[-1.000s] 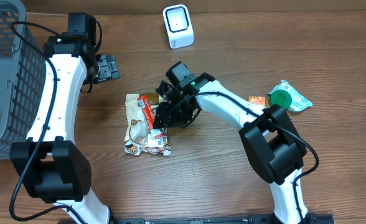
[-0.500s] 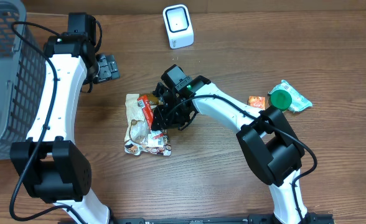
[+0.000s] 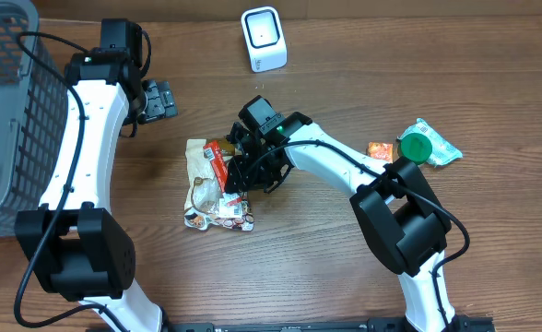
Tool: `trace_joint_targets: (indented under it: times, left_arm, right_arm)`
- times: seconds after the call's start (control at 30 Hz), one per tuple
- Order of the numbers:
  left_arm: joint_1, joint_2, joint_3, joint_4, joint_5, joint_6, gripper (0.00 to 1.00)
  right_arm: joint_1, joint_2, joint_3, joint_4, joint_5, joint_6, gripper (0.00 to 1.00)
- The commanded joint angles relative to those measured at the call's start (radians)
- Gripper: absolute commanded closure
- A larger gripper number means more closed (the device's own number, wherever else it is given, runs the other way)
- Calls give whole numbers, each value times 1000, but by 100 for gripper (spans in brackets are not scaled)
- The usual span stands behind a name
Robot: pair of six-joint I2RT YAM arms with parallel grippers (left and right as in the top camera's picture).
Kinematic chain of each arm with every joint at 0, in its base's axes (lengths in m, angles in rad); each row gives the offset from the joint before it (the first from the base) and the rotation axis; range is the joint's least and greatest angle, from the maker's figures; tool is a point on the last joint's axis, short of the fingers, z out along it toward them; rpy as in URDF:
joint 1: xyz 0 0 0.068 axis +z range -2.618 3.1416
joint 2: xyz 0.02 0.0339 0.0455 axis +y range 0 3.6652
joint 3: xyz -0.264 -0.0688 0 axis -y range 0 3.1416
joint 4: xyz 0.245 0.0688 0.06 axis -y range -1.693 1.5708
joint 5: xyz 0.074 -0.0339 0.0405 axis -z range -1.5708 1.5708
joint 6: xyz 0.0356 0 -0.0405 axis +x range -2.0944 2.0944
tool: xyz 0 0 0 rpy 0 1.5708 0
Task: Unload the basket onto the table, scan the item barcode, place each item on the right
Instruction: 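Lower the right gripper and grasp the red snack stick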
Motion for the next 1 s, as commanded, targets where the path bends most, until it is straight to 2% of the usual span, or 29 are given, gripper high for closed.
trace_joint_targets:
  times: [0.0,0.3,0.67,0.97]
  left_arm:
    - [-7,-17,16,-2,-10,22,0]
    - [-7,-17,16,-2,-10,22,0]
    - [-7,-17,16,-2,-10,22,1]
    - [-7,-17,16,-2,-10,22,0]
  right_arm:
    - [5,-10,-11,2,2,-8,66]
    - [13,-10,-11,-15,63,-4,66]
    - [16,-10,-11,-16,63,-4,77]
    - [16,-10,-11,-19,63,-4,79]
